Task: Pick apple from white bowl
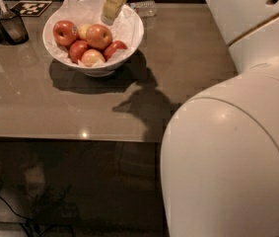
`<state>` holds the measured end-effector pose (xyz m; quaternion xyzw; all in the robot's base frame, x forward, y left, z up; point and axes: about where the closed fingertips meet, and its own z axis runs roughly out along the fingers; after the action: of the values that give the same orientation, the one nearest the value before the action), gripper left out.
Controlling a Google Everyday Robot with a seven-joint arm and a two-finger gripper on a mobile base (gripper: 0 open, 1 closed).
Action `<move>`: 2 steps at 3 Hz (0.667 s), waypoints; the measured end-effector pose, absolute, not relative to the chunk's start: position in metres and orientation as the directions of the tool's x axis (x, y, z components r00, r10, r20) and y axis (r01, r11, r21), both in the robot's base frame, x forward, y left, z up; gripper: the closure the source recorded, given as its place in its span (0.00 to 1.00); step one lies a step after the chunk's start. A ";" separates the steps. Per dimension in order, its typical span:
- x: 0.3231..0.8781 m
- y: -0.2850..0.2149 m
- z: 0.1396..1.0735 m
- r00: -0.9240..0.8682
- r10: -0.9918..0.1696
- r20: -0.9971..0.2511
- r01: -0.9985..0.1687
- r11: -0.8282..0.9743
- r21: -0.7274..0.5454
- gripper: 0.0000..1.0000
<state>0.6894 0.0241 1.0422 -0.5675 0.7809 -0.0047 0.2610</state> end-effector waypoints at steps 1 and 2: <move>0.705 0.054 1.020 -0.240 -0.885 -0.399 -0.899 0.358 -0.252 0.00; 0.733 0.091 0.981 -0.296 -0.859 -0.418 -0.907 0.390 -0.158 0.00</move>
Offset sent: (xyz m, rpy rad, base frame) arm 0.0550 0.0613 -0.0475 -0.0033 0.2458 -0.0210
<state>0.7328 0.0906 0.9807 -0.5498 0.8030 0.0543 0.2234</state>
